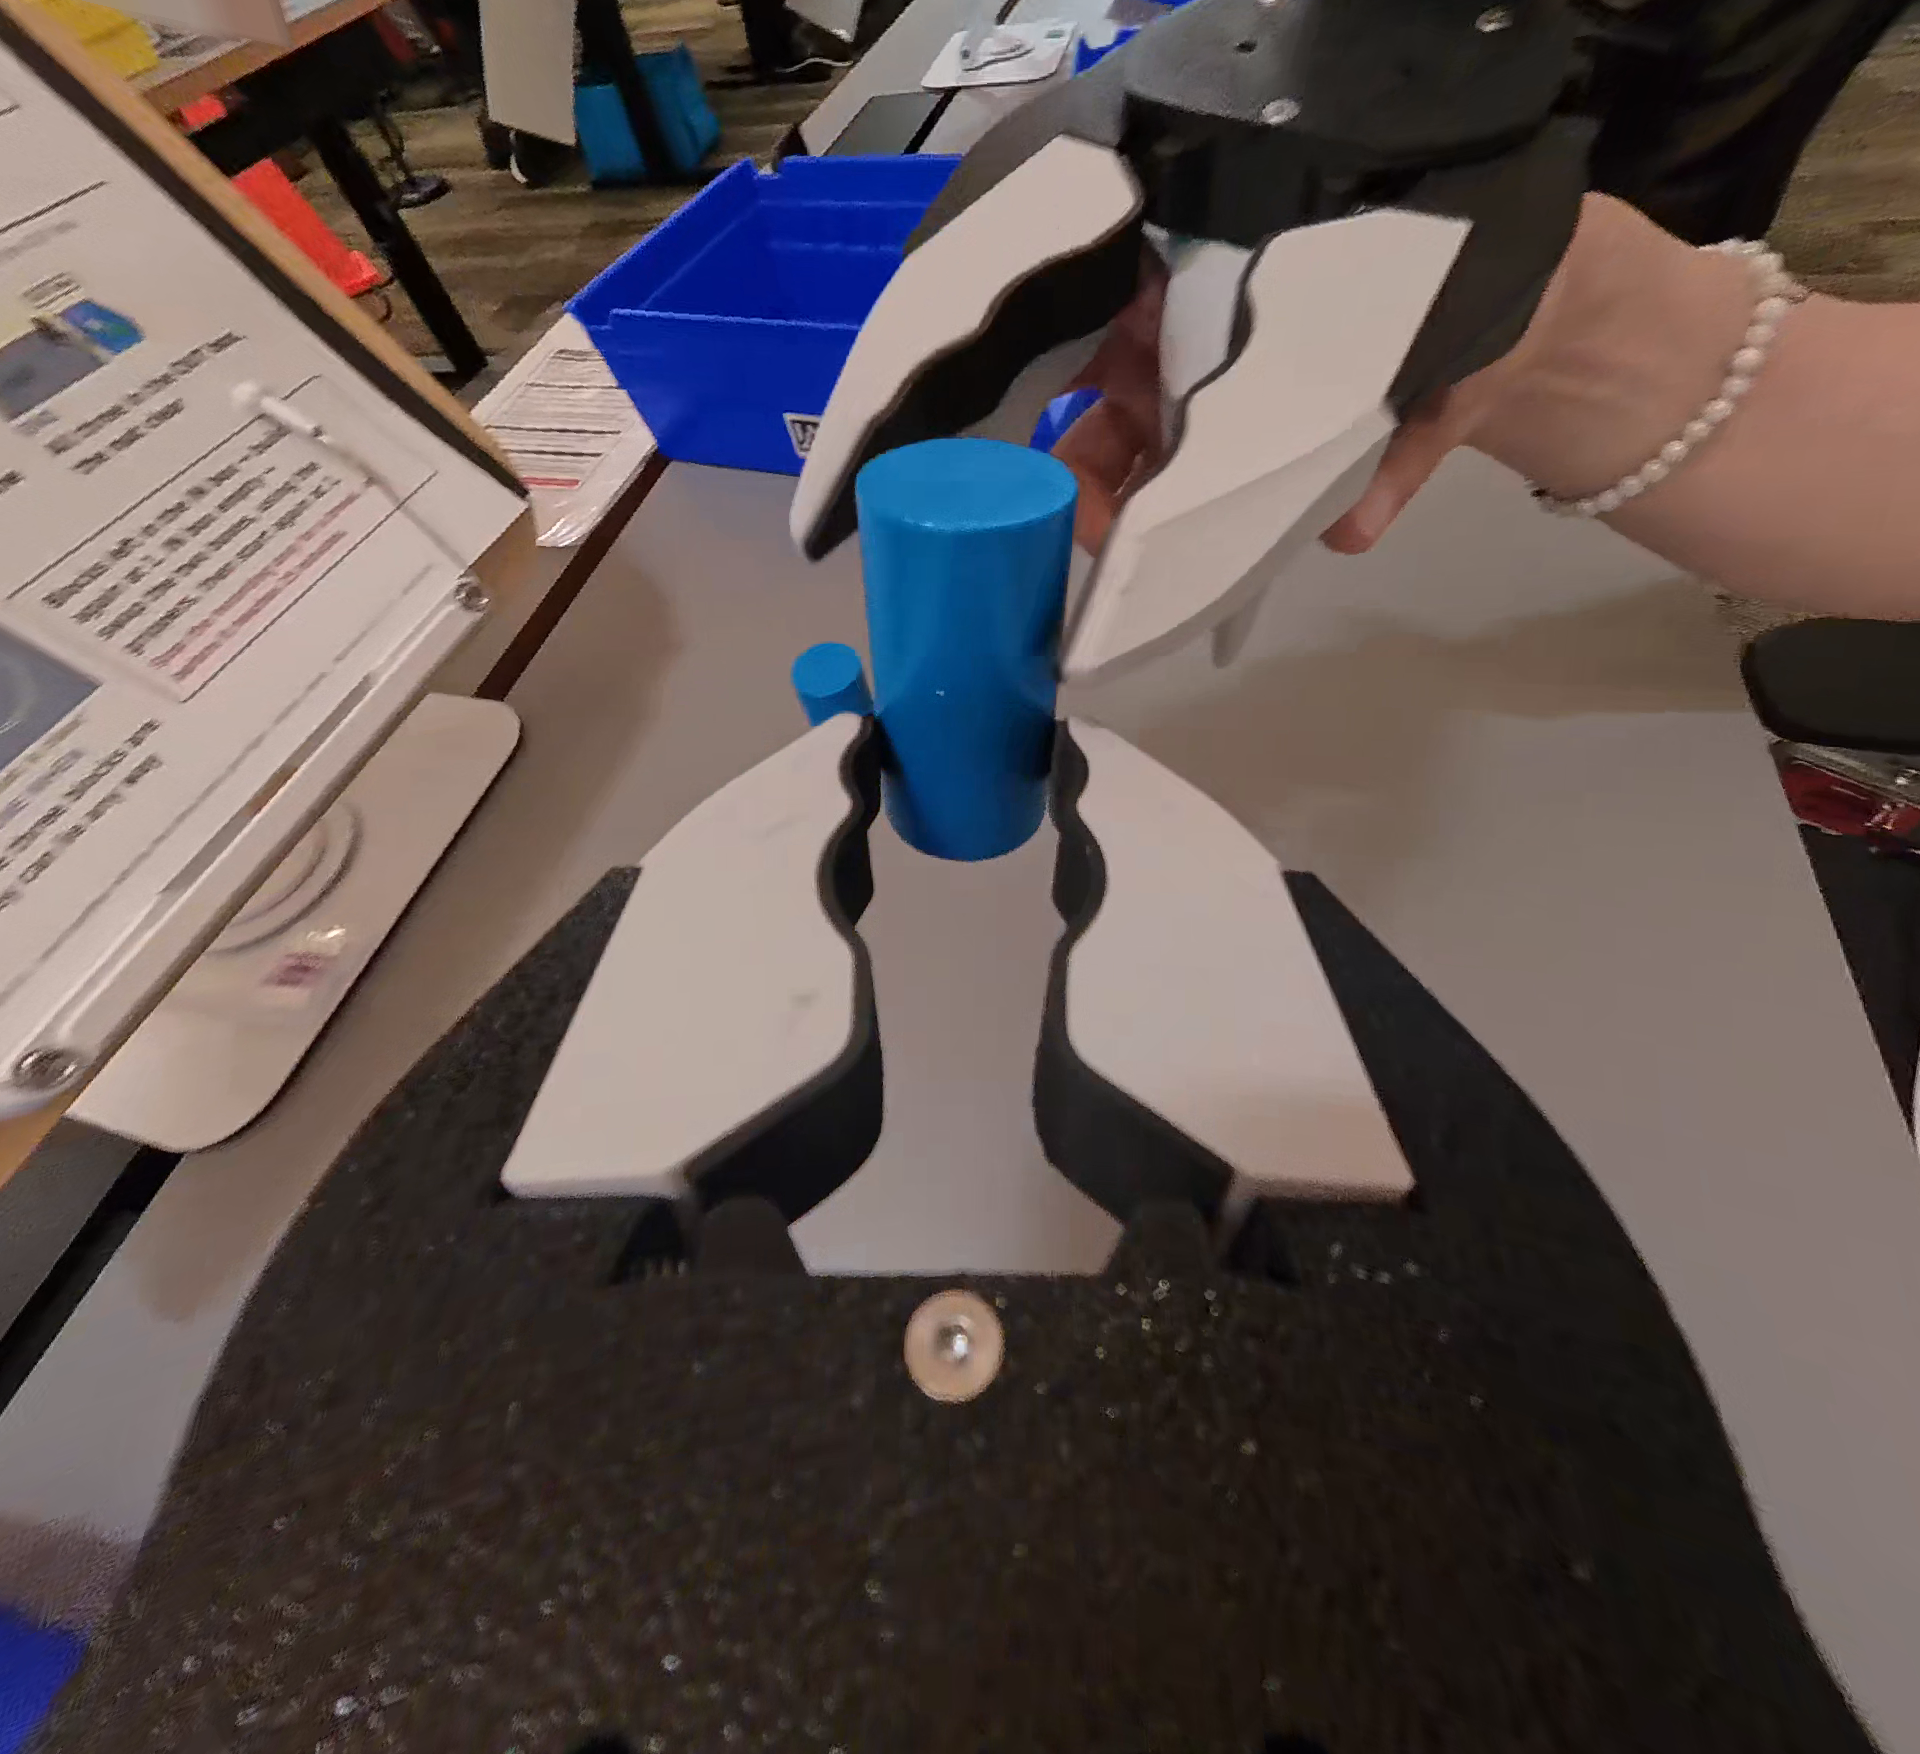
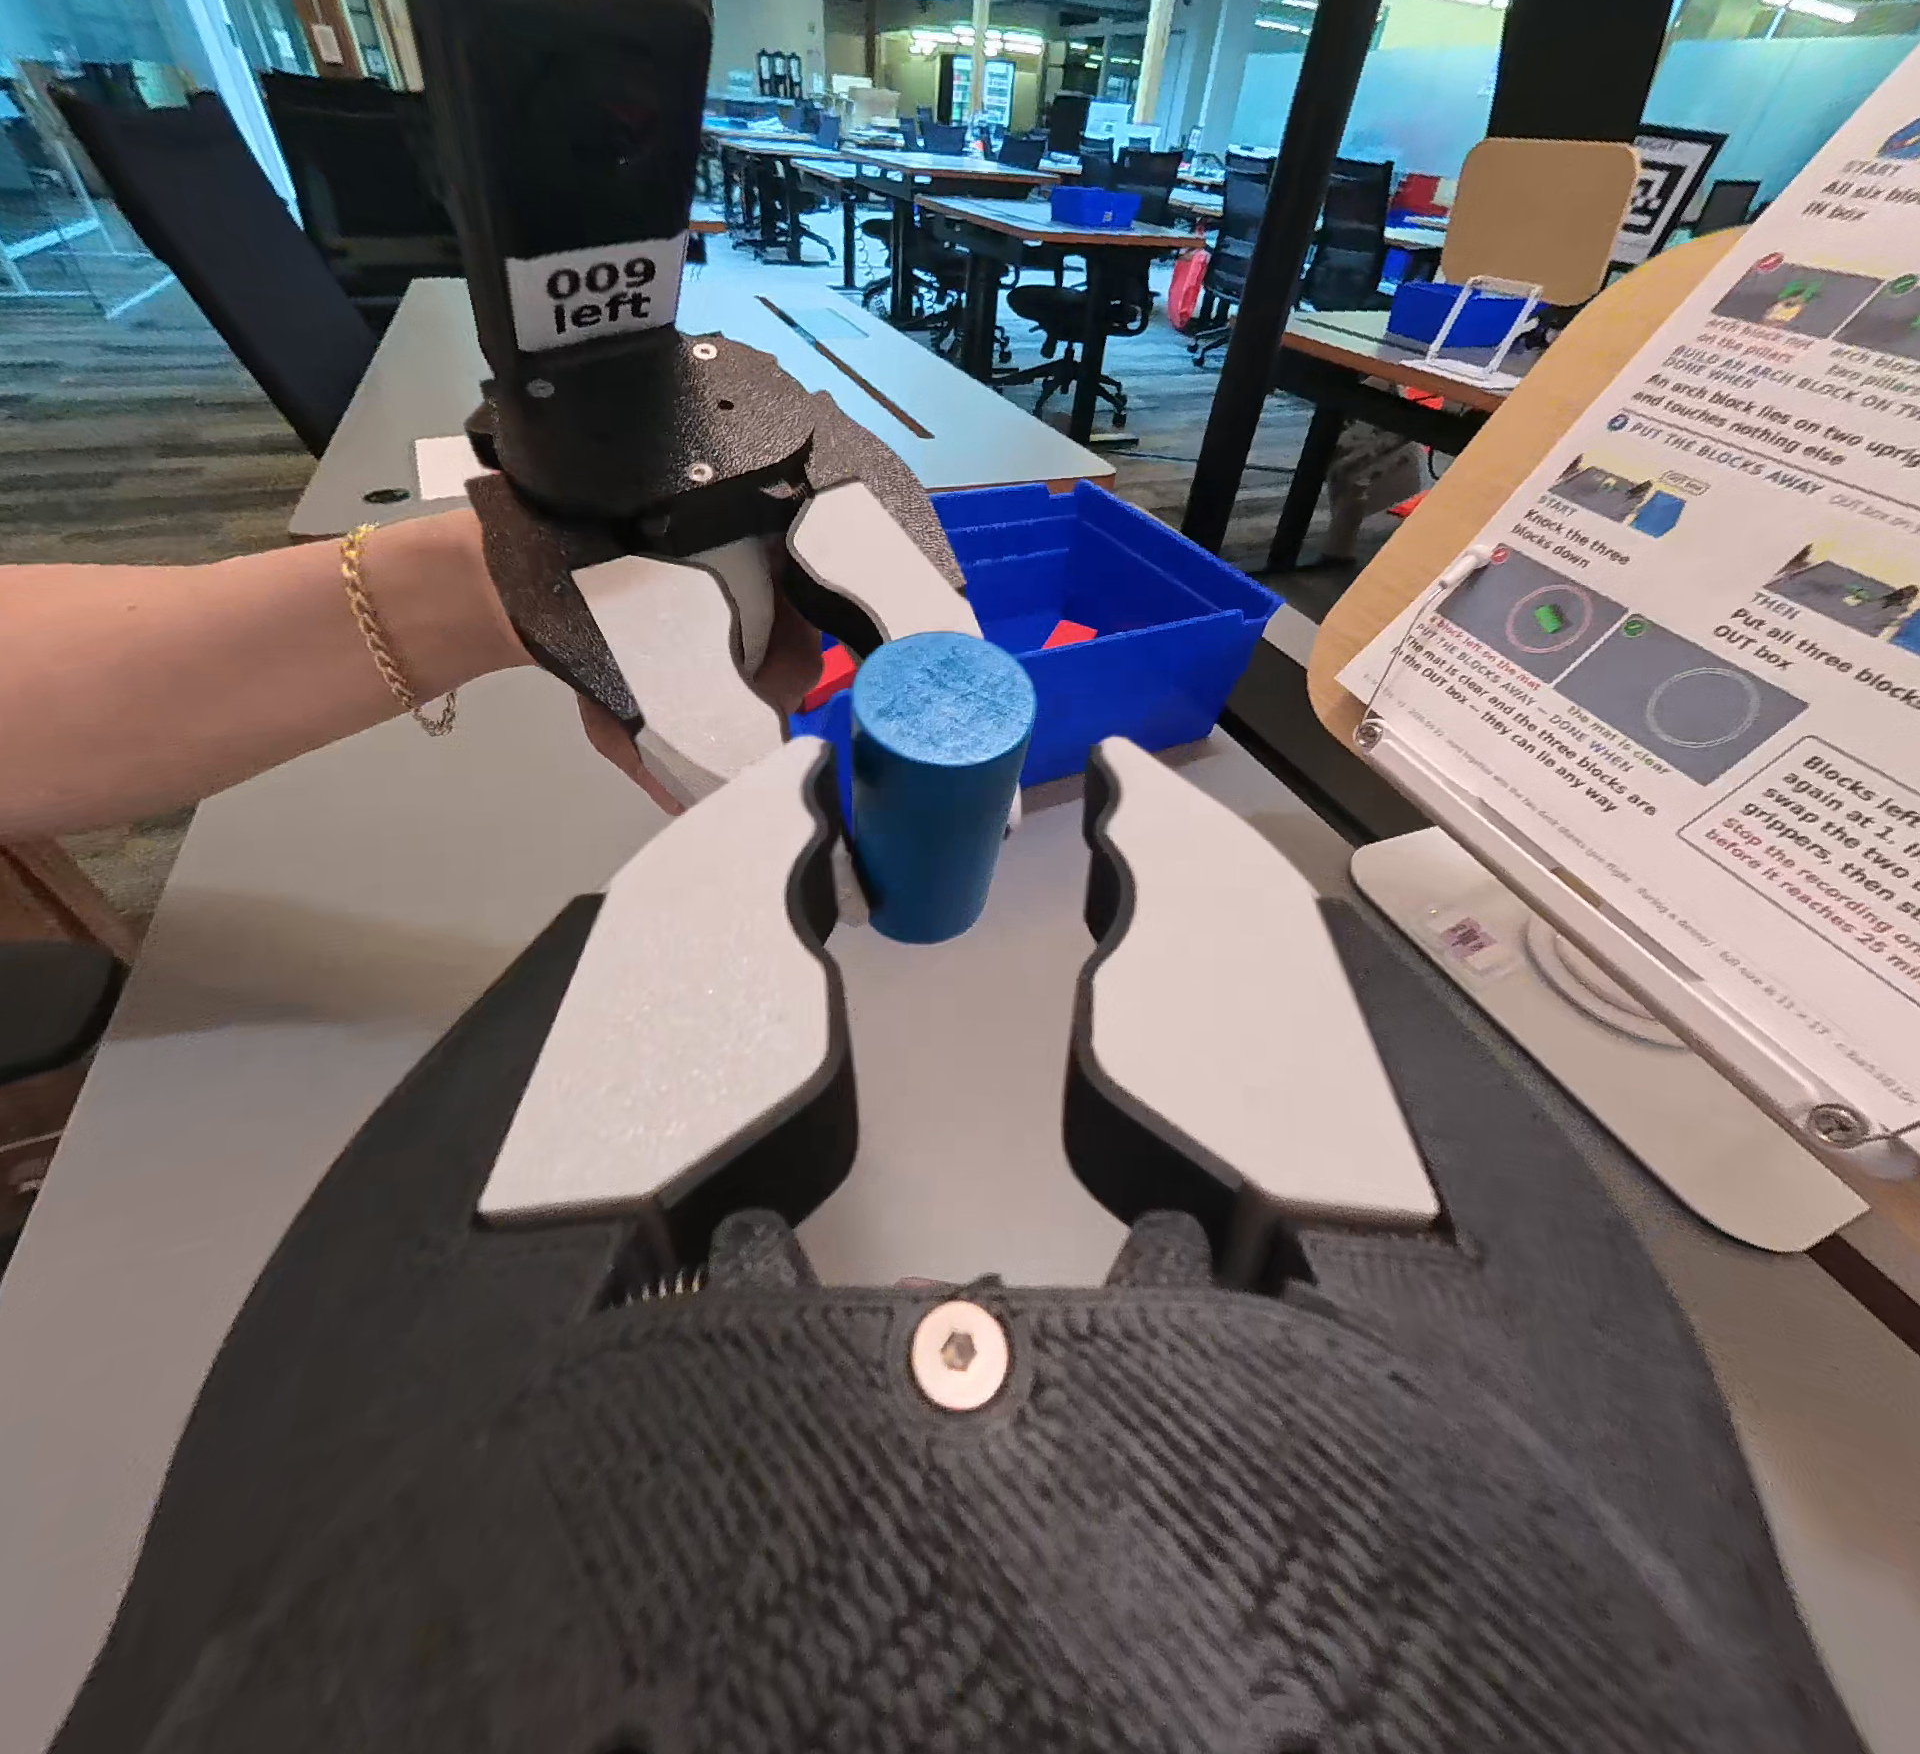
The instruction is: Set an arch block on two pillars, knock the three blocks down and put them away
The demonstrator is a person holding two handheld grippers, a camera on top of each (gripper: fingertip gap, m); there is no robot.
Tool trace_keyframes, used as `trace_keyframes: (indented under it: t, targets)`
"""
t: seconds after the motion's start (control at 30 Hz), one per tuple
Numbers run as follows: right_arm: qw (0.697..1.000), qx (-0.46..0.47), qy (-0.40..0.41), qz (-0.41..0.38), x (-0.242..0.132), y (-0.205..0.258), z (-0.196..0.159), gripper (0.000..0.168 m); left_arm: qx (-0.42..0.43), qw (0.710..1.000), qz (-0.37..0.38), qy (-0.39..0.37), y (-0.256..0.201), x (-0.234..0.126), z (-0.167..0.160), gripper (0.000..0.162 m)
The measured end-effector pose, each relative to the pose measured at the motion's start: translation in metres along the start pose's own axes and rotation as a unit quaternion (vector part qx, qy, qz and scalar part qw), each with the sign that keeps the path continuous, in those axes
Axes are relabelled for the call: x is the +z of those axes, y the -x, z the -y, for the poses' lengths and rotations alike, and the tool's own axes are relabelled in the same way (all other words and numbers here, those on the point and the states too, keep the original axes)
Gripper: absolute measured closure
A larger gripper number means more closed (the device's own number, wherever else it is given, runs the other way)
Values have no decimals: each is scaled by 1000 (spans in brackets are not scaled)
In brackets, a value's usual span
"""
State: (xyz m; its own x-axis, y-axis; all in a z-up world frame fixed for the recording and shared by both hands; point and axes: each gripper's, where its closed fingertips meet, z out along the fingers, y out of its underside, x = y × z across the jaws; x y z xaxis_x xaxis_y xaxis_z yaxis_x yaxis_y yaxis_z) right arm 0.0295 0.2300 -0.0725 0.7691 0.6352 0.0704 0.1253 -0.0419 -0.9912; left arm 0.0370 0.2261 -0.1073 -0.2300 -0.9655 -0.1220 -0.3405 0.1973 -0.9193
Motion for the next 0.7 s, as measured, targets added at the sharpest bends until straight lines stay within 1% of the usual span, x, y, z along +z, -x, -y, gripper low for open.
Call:
trace_keyframes:
  t: [0.03, 0.07, 0.27, 0.5, 0.7]
  targets:
    - [1000, -4, 0, 8, -1, 3, -2, 131, 2, 1000, -4, -2, -3, 2, 1, 131]
    - [1000, -5, -3, 15, -1, 5, -2, 136, 3, 1000, -4, -3, -4, 4, 1, 131]
    - [1000, 4, 2, 18, -4, 5, -6, 137, -9, 1000, -12, -14, -7, 9, 0, 131]
    - [999, 5, -39, 18, -6, 6, 1, 138, -48, 996, -26, -68, -8, 5, 14, 131]
    - [999, 8, -20, 26, -5, 9, -3, 138, -50, 996, -31, -68, -11, 5, 11, 131]
